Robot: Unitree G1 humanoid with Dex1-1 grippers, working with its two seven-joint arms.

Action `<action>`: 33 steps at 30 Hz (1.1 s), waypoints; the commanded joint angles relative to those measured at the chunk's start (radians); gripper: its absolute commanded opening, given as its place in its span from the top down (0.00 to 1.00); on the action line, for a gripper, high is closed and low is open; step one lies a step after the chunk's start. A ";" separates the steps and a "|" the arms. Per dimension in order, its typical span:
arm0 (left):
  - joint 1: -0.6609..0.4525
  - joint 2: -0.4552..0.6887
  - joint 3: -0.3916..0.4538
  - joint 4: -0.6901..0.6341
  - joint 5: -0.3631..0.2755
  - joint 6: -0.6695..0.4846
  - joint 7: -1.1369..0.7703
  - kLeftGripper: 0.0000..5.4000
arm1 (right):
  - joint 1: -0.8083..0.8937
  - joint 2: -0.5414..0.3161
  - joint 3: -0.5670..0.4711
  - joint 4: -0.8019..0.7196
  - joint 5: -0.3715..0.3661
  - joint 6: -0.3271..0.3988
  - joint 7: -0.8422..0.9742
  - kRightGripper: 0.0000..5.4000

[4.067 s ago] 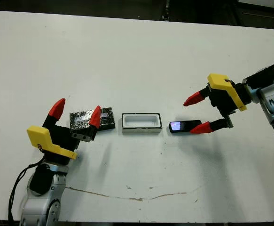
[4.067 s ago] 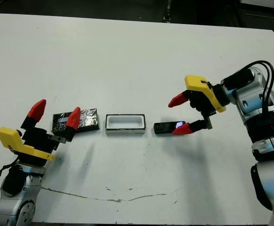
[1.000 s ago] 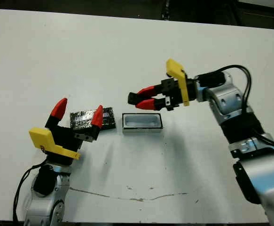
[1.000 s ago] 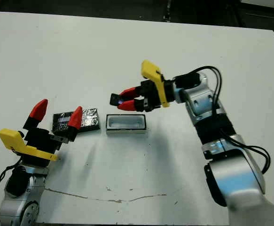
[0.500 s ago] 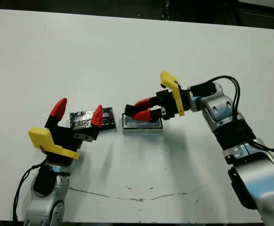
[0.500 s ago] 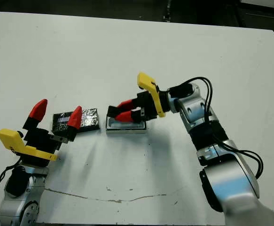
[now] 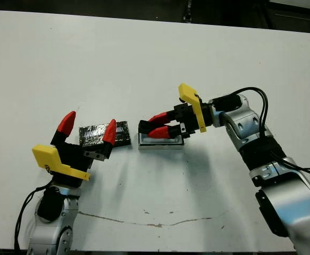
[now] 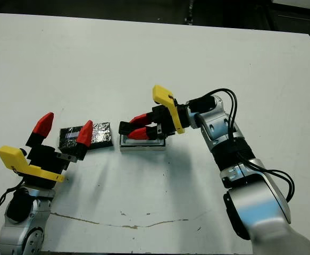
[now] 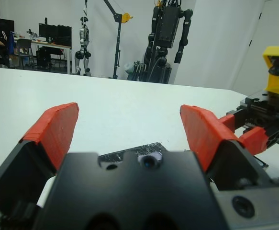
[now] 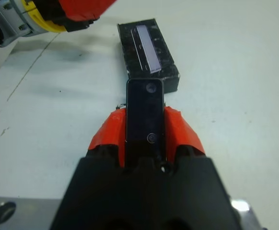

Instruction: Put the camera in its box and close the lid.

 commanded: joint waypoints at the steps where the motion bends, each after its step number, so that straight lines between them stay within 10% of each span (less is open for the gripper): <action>1: 0.022 0.006 0.002 -0.001 0.002 0.004 -0.003 0.00 | 0.025 -0.006 0.003 0.008 -0.007 -0.011 0.009 0.69; 33: 0.043 0.005 -0.001 -0.014 0.006 -0.003 0.000 0.00 | 0.092 -0.119 0.056 -0.043 -0.086 0.036 -0.027 0.69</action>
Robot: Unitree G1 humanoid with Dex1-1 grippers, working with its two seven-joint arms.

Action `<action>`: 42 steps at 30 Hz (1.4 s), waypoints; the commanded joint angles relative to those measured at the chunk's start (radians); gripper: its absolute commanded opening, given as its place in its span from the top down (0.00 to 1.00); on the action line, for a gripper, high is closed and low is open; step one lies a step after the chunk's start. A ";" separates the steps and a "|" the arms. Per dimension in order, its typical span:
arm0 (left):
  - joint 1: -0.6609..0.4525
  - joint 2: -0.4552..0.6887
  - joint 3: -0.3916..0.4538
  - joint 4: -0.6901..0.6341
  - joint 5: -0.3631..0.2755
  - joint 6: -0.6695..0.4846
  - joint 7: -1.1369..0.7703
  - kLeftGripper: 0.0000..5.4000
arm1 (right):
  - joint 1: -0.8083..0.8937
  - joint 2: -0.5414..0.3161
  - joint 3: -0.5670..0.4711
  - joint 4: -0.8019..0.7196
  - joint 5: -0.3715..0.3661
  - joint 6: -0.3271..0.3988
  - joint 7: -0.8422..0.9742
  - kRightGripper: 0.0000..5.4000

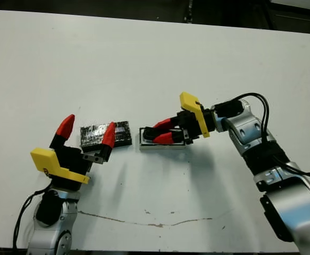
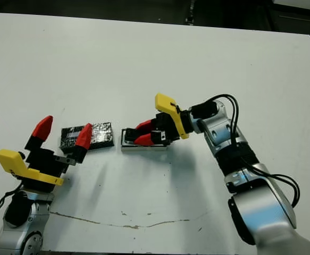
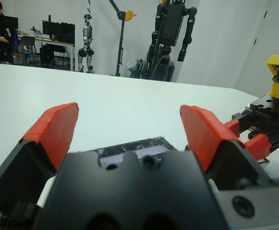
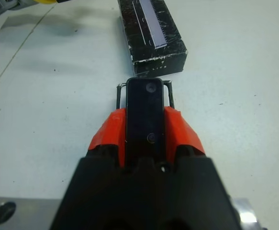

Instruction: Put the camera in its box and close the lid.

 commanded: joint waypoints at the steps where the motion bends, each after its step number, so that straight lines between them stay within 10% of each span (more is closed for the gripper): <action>1: 0.011 0.005 0.002 0.004 0.000 -0.005 -0.006 0.00 | 0.051 -0.073 0.015 0.018 -0.046 0.038 0.000 0.69; 12: 0.011 0.007 0.004 -0.002 -0.014 0.007 -0.006 0.00 | 0.036 -0.111 0.052 -0.006 -0.060 0.077 0.035 0.66; 26: 0.010 0.008 -0.002 -0.004 -0.014 0.013 -0.008 0.00 | 0.029 -0.125 0.007 -0.001 -0.038 -0.148 0.035 0.30; 42: 0.004 0.009 -0.008 -0.001 0.000 0.017 -0.006 0.00 | 0.078 -0.265 -0.187 -0.308 0.130 0.057 0.048 0.00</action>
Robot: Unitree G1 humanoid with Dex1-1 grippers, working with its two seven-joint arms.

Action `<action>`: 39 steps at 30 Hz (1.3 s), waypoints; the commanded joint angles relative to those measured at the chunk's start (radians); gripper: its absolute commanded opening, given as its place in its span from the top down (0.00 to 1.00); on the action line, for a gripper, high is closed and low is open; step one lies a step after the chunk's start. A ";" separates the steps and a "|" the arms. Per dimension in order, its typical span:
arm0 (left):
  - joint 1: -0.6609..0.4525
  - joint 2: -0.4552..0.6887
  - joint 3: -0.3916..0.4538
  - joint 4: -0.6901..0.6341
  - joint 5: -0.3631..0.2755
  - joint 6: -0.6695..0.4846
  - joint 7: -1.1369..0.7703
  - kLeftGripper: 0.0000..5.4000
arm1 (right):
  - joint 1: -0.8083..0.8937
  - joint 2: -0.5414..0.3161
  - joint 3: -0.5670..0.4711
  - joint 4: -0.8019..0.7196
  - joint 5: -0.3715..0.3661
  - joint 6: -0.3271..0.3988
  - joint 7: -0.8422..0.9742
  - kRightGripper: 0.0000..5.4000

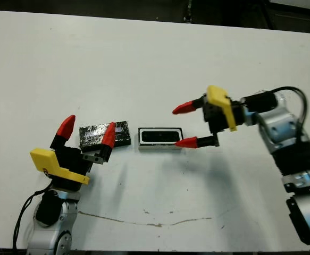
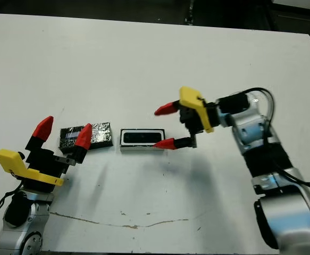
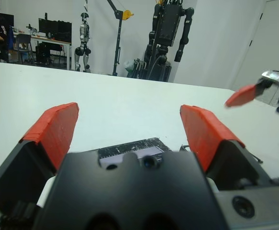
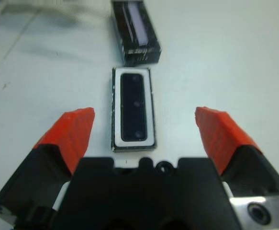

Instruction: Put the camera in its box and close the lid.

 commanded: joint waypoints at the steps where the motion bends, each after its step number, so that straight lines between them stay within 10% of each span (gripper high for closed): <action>1: 0.005 0.006 -0.006 0.006 0.015 0.003 -0.003 0.00 | 0.018 -0.054 -0.050 -0.071 0.048 0.056 -0.002 0.00; 14: -0.010 0.068 0.027 -0.004 0.022 0.009 -0.031 0.00 | 0.561 0.049 -0.418 -0.566 0.263 0.236 -0.553 0.11; 23: -0.155 0.377 0.142 -0.091 -0.096 0.200 -0.240 0.00 | 0.909 0.296 -0.535 -0.554 0.326 -0.038 -0.750 0.37; 31: -0.489 0.779 0.075 0.115 -0.033 0.267 -0.673 0.00 | 0.988 0.357 -0.512 -0.548 0.364 -0.084 -0.780 0.59; 39: -0.903 0.815 -0.168 0.465 0.007 0.289 -1.153 0.00 | 0.985 0.340 -0.487 -0.543 0.388 -0.047 -0.804 0.82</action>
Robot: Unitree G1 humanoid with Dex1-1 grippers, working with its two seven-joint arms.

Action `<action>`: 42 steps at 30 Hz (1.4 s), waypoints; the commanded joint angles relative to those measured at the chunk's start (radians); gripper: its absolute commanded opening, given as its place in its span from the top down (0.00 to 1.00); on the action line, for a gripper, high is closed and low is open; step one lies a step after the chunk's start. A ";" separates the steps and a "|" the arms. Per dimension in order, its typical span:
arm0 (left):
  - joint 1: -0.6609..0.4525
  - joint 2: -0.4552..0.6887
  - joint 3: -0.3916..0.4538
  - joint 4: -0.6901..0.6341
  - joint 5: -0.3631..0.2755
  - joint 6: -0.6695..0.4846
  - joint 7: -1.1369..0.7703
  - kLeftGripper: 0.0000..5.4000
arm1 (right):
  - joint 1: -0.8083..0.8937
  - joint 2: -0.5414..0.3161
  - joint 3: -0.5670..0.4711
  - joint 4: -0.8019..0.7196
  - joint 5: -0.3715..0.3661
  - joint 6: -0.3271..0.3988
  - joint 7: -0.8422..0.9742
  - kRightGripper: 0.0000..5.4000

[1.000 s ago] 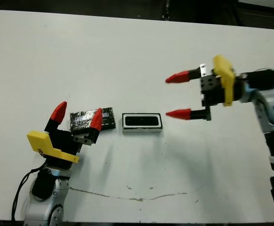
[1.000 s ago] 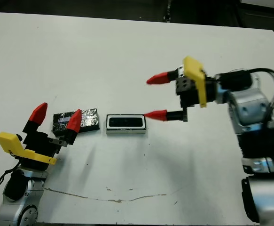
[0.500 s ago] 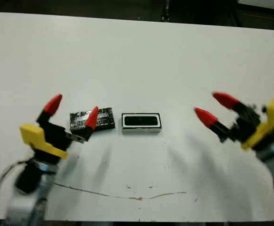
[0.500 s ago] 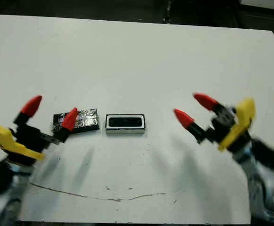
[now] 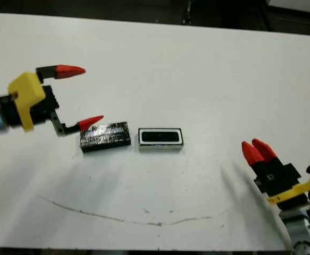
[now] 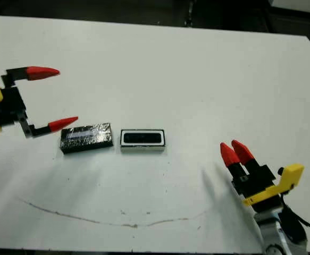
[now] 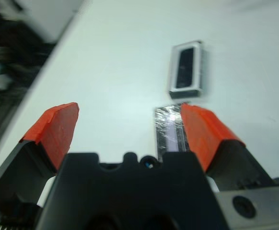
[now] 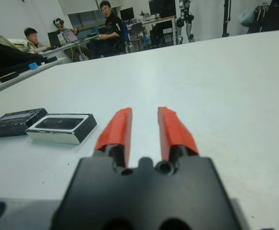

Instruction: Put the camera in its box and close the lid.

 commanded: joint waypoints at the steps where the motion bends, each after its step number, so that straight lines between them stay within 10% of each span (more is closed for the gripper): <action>1: -0.105 -0.019 -0.078 0.123 0.027 -0.016 -0.147 0.00 | 0.003 -0.020 0.000 0.009 0.012 0.023 -0.015 0.85; 16: -0.115 -0.164 -0.120 0.291 0.004 0.114 -0.277 0.00 | 0.016 -0.044 0.002 0.005 0.042 0.043 -0.011 1.00; 42: -0.030 -0.136 -0.192 0.206 0.310 0.006 -0.029 0.00 | 0.017 -0.057 0.010 0.028 0.052 0.018 0.016 1.00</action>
